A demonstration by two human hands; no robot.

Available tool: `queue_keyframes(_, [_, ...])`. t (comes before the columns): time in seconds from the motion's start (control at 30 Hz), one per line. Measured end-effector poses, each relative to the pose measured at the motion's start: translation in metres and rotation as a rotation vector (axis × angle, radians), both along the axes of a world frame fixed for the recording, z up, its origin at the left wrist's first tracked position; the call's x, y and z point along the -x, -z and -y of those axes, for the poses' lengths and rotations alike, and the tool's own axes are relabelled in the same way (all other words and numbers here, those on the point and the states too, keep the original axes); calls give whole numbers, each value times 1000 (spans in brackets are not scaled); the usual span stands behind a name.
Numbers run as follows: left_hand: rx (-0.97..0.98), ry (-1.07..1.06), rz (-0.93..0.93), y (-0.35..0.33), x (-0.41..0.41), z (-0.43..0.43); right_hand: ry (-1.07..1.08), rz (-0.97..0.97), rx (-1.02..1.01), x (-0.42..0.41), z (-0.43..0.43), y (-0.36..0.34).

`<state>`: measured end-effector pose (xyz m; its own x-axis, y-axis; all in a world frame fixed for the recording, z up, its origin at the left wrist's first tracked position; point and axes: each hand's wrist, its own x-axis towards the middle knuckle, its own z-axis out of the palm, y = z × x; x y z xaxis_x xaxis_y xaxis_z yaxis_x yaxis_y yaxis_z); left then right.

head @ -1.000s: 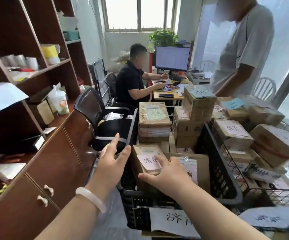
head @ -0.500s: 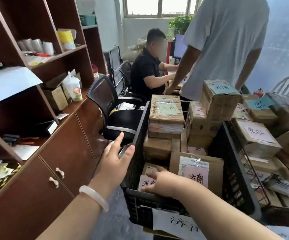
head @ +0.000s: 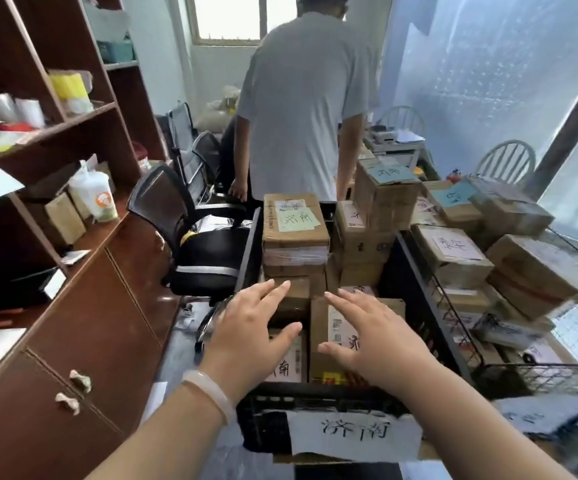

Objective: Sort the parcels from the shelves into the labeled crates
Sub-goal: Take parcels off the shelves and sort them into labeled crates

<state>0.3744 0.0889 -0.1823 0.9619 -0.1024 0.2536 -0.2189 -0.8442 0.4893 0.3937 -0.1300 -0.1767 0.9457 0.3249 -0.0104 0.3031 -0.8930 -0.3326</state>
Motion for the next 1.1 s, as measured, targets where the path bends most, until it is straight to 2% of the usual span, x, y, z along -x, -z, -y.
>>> queue_keyframes(0.2, [-200, 239, 108, -11, 6, 59, 241, 149, 12, 73, 56, -10])
queue_keyframes(0.37, [-293, 489, 208, -25, 28, 133, 507, 209, 40, 157, 102, -11])
queue_keyframes(0.73, [-119, 1042, 249, -18, 172, 283, 1056, 315, 90, 365, 174, -14])
queue_keyframes(0.93, [-62, 1165, 230, -27, 234, 341, 1225, 363, 61, 440, 214, -16])
queue_keyframes(1.1, [43, 1188, 150, -39, 275, 398, 1282, 398, -77, 475, 269, -25])
